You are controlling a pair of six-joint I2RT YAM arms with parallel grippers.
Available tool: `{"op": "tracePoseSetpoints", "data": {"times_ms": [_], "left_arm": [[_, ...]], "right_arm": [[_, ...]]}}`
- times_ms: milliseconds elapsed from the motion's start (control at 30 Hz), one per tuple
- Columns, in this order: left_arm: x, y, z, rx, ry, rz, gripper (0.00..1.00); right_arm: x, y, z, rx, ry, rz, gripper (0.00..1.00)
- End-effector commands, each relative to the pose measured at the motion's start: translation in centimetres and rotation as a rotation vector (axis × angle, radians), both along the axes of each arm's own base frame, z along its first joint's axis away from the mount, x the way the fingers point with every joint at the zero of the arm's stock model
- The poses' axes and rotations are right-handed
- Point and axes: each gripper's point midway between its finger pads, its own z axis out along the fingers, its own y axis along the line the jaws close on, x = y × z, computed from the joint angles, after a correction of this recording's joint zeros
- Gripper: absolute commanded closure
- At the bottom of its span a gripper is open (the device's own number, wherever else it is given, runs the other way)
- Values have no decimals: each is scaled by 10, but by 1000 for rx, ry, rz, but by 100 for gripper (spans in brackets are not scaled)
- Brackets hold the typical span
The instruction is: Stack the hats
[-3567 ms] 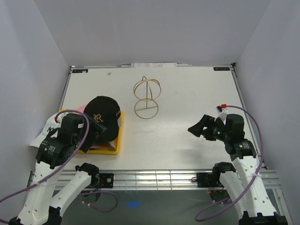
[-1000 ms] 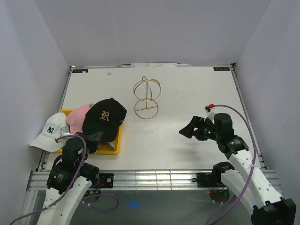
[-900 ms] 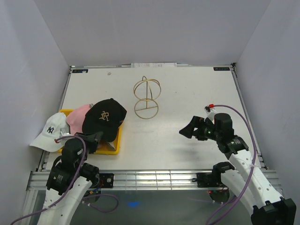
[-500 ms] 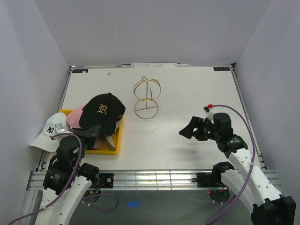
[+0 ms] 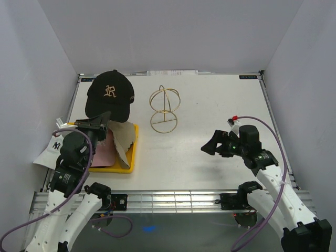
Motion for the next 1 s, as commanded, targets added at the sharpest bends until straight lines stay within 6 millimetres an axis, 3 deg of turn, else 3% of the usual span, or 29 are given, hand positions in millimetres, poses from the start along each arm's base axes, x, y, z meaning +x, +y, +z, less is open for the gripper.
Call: {"op": "tracePoseSetpoints", "data": {"times_ms": [0, 100, 133, 167, 233, 300, 400, 500, 633, 700, 833, 967], "left_arm": [[12, -7, 64, -97, -190, -13, 100], [32, -26, 76, -152, -222, -72, 100], [36, -31, 89, -179, -274, -92, 100], [48, -40, 82, -180, -255, -114, 100], [57, -48, 100, -231, -331, -148, 100], [77, -66, 96, -249, -310, -203, 100], [95, -86, 107, -285, -328, -231, 100], [104, -113, 117, -298, -340, -258, 100], [103, -159, 103, -307, -299, -312, 100], [102, -167, 92, -319, -286, -312, 100], [97, -172, 67, -312, -257, -283, 100], [91, -159, 57, -301, -265, -240, 100]], "right_arm": [[6, 1, 22, -3, -64, 15, 2], [6, 1, 25, -4, -71, 14, 2], [6, 1, 26, -3, -71, 15, 2], [5, 1, 26, -4, -72, 17, 2], [4, 0, 28, -3, -73, 14, 2], [3, 0, 31, -1, -80, 13, 2], [2, -1, 32, -4, -82, 12, 2], [2, -2, 32, -5, -81, 9, 2], [5, 0, 38, 3, -91, 3, 2], [8, 1, 47, 10, -100, 4, 2], [10, 3, 55, 17, -110, 11, 2], [9, 4, 55, 17, -107, 18, 2]]}}
